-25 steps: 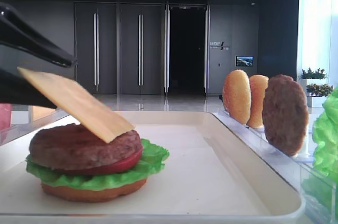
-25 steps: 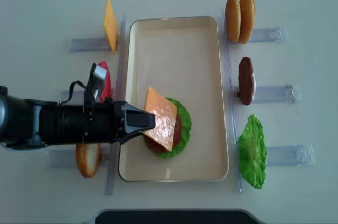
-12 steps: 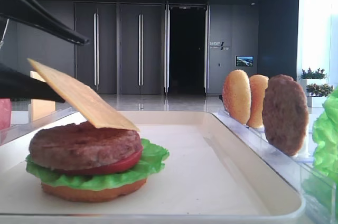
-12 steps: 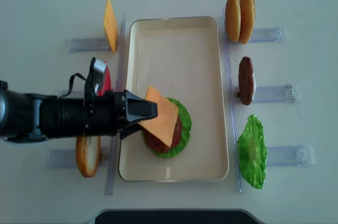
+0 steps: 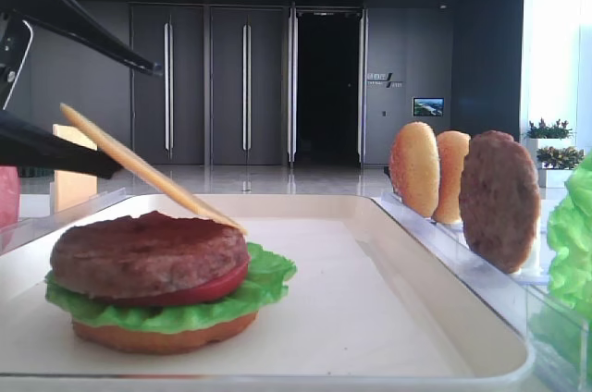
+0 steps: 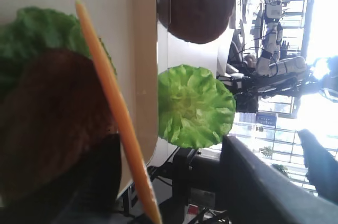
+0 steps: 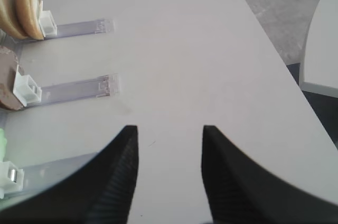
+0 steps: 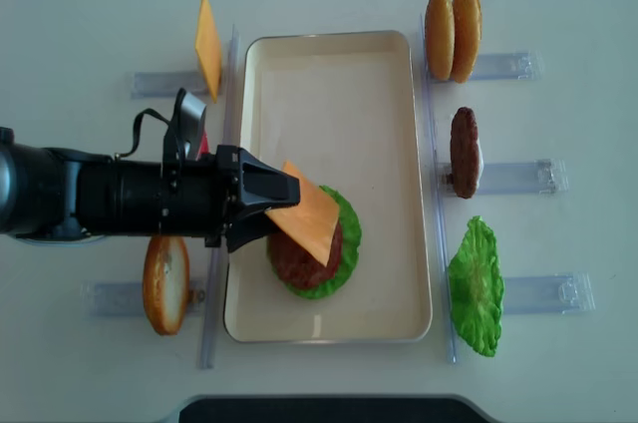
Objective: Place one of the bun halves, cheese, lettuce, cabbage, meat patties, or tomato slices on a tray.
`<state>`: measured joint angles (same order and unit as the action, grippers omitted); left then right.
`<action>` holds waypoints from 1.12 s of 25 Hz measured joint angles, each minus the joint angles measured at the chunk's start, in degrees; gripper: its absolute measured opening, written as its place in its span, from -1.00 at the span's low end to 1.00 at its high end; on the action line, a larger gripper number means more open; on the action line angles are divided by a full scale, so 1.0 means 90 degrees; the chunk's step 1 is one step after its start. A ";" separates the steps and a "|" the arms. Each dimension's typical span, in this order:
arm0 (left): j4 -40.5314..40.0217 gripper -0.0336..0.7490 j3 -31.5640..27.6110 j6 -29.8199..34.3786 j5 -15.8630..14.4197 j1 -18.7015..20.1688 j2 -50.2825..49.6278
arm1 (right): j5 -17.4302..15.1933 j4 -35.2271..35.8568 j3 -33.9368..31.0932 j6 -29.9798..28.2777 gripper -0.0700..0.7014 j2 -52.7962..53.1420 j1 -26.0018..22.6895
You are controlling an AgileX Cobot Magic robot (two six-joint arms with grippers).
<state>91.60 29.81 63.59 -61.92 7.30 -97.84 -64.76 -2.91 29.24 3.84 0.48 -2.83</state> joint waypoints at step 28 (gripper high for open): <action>-0.2681 0.24 0.0923 -0.3142 0.0438 0.0000 0.1584 | 0.0000 0.0000 0.0000 0.0000 -0.09 0.0000 0.0000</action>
<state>67.47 38.11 35.31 -57.97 7.30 -83.58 -64.76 -2.91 29.24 3.84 0.48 -2.83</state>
